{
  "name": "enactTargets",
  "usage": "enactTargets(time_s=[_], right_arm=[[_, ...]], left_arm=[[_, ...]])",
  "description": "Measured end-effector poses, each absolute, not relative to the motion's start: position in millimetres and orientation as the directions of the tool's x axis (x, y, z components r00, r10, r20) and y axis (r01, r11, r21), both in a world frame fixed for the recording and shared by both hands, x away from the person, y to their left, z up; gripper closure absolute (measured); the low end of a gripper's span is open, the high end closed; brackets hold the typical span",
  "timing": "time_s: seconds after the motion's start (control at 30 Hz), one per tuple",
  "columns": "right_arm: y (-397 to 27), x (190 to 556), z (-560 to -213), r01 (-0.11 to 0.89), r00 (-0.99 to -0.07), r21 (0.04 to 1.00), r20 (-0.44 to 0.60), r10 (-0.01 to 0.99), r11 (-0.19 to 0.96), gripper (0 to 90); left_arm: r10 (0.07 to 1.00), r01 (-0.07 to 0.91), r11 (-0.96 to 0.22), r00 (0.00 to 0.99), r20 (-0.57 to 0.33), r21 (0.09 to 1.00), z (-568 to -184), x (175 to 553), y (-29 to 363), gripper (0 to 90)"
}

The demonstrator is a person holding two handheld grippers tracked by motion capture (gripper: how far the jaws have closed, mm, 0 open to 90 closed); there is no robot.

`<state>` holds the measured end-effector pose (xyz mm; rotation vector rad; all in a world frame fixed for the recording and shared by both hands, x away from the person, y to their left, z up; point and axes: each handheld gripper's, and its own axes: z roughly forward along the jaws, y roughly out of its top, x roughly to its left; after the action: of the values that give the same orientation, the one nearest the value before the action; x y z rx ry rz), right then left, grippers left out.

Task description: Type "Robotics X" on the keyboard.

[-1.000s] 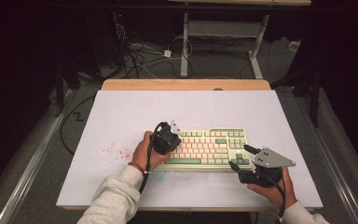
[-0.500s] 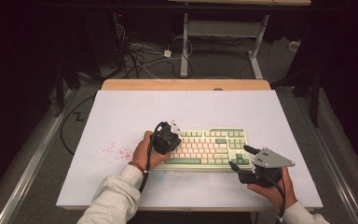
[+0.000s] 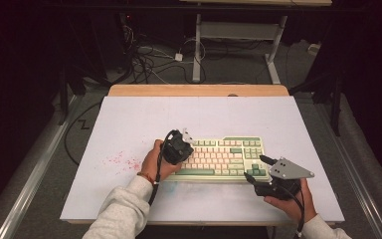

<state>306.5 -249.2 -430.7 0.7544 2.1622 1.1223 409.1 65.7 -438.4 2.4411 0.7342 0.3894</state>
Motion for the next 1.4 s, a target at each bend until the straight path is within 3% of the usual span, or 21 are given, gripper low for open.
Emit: enactTargets(time_s=[1.4], right_arm=[[-245.1, 305.8, -433.6, 0.214, -0.682, 0.836, -0.242, 0.690, 0.505, 26.5]], left_arm=[[0.538, 0.382, -0.739, 0.830, 0.146, 0.555, -441.7, 403.9, 59.6, 87.3]])
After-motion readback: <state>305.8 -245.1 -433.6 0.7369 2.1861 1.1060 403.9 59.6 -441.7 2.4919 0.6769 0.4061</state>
